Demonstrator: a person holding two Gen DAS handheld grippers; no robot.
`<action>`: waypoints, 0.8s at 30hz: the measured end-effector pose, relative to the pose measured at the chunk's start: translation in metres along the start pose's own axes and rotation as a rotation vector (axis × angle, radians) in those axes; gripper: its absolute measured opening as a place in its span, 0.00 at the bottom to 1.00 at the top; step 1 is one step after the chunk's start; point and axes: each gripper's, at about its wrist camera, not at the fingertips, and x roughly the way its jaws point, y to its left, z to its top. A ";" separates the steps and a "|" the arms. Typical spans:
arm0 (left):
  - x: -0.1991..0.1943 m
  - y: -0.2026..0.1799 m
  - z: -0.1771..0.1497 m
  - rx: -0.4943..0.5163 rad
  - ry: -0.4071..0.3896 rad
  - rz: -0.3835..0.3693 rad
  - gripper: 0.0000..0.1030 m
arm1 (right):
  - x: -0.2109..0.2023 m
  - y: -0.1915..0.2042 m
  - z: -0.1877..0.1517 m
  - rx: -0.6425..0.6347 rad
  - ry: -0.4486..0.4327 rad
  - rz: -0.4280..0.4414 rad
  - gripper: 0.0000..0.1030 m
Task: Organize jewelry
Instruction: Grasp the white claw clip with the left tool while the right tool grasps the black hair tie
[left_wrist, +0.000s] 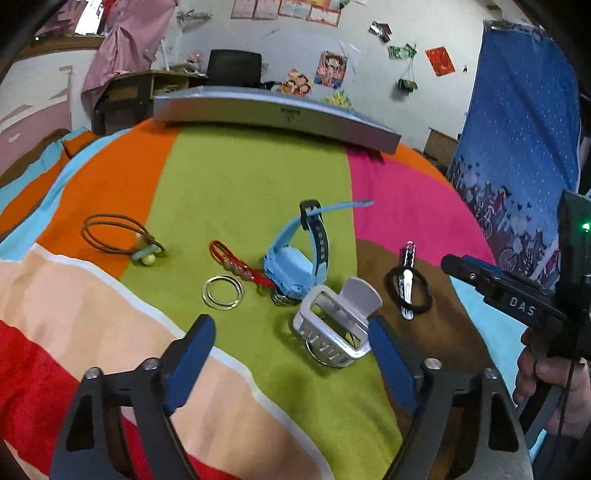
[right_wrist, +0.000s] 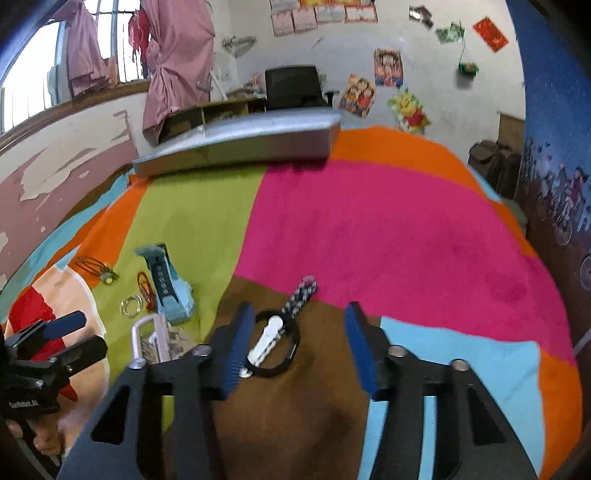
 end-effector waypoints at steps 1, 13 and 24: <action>0.002 -0.001 0.000 -0.001 0.008 -0.001 0.72 | 0.007 -0.001 -0.002 0.017 0.021 0.011 0.39; 0.042 0.002 0.008 -0.116 0.156 -0.065 0.25 | 0.059 -0.004 -0.016 0.116 0.151 0.086 0.24; 0.043 -0.012 0.013 -0.106 0.184 -0.064 0.08 | 0.088 0.008 -0.027 0.137 0.211 0.155 0.05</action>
